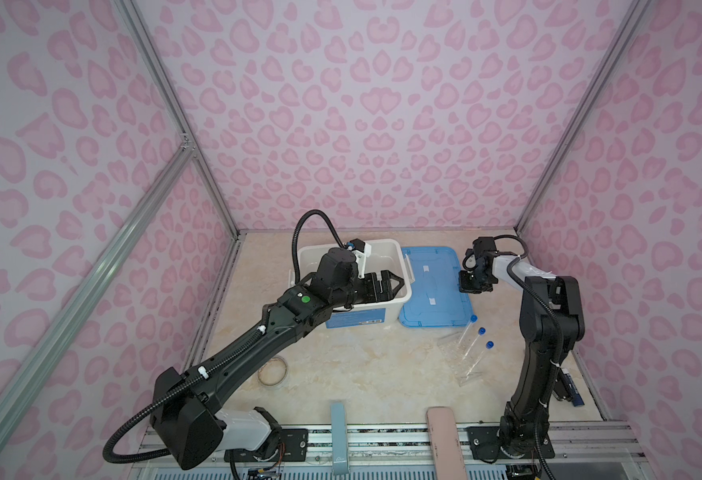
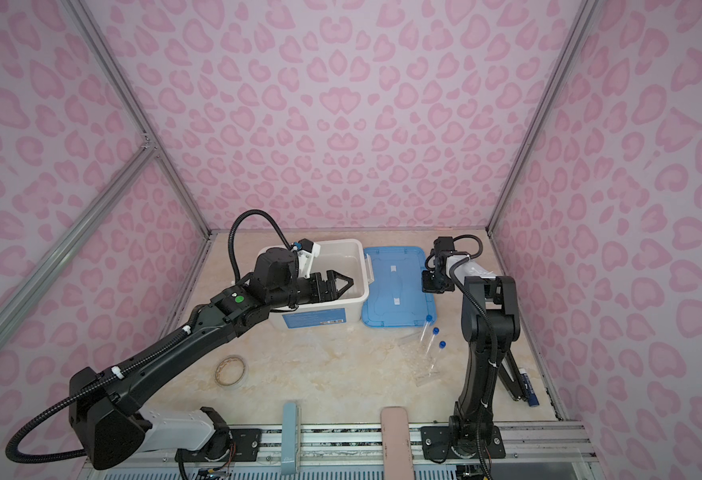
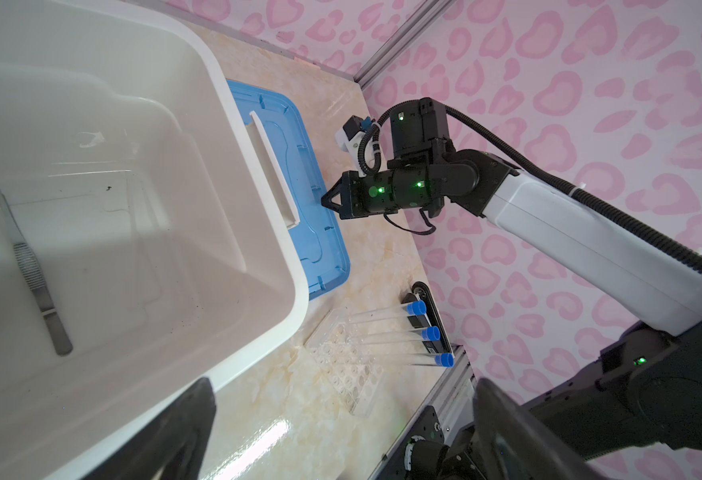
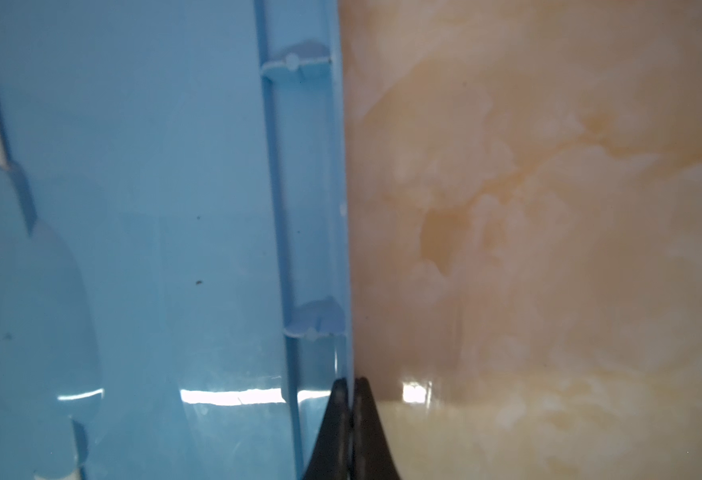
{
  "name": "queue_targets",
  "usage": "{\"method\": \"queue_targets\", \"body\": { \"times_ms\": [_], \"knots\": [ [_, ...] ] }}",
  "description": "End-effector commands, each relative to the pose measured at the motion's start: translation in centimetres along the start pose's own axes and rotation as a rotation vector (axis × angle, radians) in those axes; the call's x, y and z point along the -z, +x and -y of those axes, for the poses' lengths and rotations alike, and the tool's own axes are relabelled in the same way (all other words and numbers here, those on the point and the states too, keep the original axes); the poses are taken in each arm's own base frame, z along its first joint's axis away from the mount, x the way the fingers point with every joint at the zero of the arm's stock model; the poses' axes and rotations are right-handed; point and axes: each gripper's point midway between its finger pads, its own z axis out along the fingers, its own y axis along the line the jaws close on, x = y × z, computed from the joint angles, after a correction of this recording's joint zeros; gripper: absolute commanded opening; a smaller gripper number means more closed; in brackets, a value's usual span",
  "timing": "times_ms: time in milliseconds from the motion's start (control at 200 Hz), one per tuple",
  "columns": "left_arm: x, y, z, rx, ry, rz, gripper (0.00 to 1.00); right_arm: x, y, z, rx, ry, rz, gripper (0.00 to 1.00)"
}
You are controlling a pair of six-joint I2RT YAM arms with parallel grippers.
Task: Organize the chemistry lab equipment
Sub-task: 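Close the right gripper on the edge of the blue lid farthest from the box, then lift the blue lid upright with the right gripper toward the left gripper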
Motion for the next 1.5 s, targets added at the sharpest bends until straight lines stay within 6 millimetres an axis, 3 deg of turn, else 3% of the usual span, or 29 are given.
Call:
{"method": "queue_targets", "body": {
  "times_ms": [0, 230, 440, 710, 1130, 1495],
  "knots": [
    [0.1, -0.3, 0.1, -0.015, 0.002, 0.019, 0.98, 1.1, -0.4, 0.8, -0.035, 0.024, 0.031, 0.0],
    [0.1, -0.6, -0.2, -0.023, -0.015, 0.03, 0.98, 5.3, -2.8, 1.1, -0.052, 0.035, 0.15, 0.0],
    [0.1, -0.8, -0.1, -0.033, -0.016, 0.035, 0.98, 8.6, -3.1, 2.3, -0.052, 0.112, 0.191, 0.0],
    [0.1, -1.2, -0.1, -0.043, -0.017, 0.056, 0.97, 12.9, -3.9, 2.0, -0.081, 0.098, 0.286, 0.0],
    [0.4, -1.5, 0.3, -0.094, 0.004, 0.074, 0.98, 18.7, -3.8, 1.7, -0.099, 0.083, 0.388, 0.0],
    [2.6, -4.5, 1.3, -0.17, 0.045, 0.17, 0.97, 27.2, -2.9, 1.9, -0.114, 0.125, 0.565, 0.0]
  ]
}}
